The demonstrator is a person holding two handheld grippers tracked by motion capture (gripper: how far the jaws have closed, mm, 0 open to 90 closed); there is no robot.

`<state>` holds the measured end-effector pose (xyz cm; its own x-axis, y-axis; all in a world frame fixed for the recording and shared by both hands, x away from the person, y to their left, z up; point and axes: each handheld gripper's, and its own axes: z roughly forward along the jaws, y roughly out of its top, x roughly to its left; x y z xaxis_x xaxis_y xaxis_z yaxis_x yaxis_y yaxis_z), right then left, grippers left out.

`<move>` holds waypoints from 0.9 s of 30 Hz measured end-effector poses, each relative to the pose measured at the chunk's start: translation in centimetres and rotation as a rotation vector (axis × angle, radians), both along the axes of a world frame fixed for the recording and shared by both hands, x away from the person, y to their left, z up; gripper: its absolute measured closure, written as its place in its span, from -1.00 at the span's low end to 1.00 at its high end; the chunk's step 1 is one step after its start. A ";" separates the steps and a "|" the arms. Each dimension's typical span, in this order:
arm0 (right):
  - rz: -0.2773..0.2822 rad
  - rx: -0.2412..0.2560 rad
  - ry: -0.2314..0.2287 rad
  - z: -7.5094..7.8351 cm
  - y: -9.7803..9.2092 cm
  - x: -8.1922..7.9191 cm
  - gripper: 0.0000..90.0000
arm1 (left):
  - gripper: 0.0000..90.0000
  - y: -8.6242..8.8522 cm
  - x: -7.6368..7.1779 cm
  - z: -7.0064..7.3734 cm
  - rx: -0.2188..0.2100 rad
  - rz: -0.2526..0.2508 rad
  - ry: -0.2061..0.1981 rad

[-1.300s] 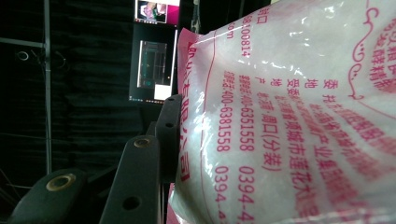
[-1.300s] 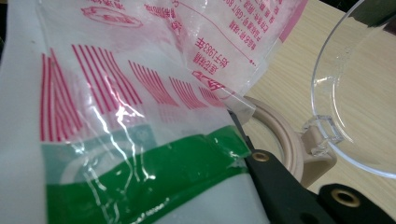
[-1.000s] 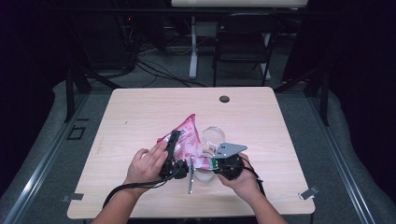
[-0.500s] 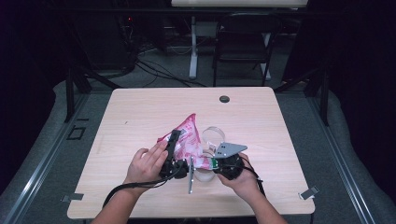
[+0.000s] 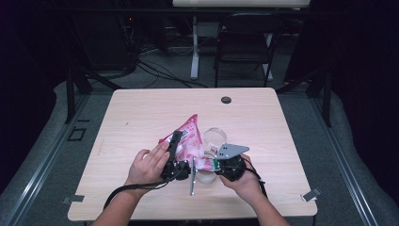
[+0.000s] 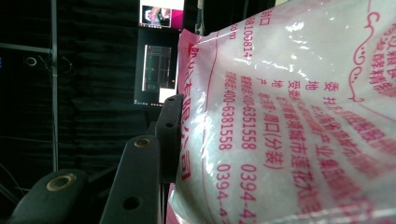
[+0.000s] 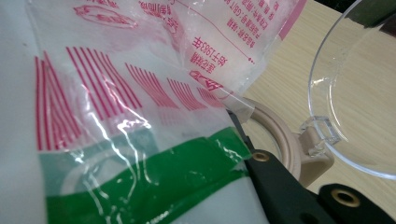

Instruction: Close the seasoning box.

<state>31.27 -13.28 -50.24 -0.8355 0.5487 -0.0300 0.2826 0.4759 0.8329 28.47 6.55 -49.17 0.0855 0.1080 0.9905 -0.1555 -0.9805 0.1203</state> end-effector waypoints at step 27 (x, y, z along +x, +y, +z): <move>-0.005 0.003 0.001 0.1 -0.1 0.0 1.00 | 0.40 -0.2 -0.1 0.2 0.013 0.005 -0.013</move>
